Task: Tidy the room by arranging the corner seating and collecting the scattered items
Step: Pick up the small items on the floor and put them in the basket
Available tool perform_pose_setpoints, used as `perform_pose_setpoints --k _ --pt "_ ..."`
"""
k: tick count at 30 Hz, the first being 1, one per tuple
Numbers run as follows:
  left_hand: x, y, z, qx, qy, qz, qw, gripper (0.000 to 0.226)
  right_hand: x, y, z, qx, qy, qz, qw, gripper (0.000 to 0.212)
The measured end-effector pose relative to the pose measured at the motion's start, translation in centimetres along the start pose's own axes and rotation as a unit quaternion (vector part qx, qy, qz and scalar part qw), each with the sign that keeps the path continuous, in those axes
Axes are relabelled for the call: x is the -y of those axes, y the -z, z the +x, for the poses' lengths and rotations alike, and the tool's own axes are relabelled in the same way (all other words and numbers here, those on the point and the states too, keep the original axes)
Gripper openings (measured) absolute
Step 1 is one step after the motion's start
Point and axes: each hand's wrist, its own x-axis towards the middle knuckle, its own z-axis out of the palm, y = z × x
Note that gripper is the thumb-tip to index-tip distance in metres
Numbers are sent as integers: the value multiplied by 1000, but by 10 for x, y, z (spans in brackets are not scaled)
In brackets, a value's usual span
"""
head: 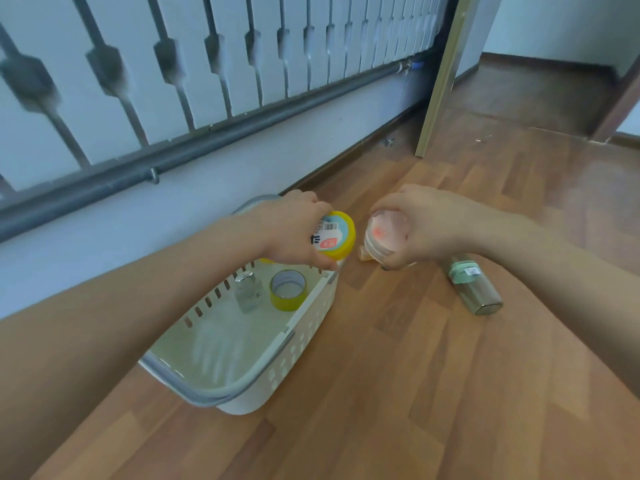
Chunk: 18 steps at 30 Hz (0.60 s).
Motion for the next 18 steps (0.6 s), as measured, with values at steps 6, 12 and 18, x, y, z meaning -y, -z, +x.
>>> perform_pose_setpoints --k 6,12,18 --pt "42 -15 -38 27 56 1 998 85 58 -8 31 8 64 2 998 88" --pt "82 -42 -72 58 110 -4 992 81 110 -30 57 37 109 -9 993 89" --pt "99 -76 -89 85 126 -15 988 80 137 -64 76 77 122 -22 989 85"
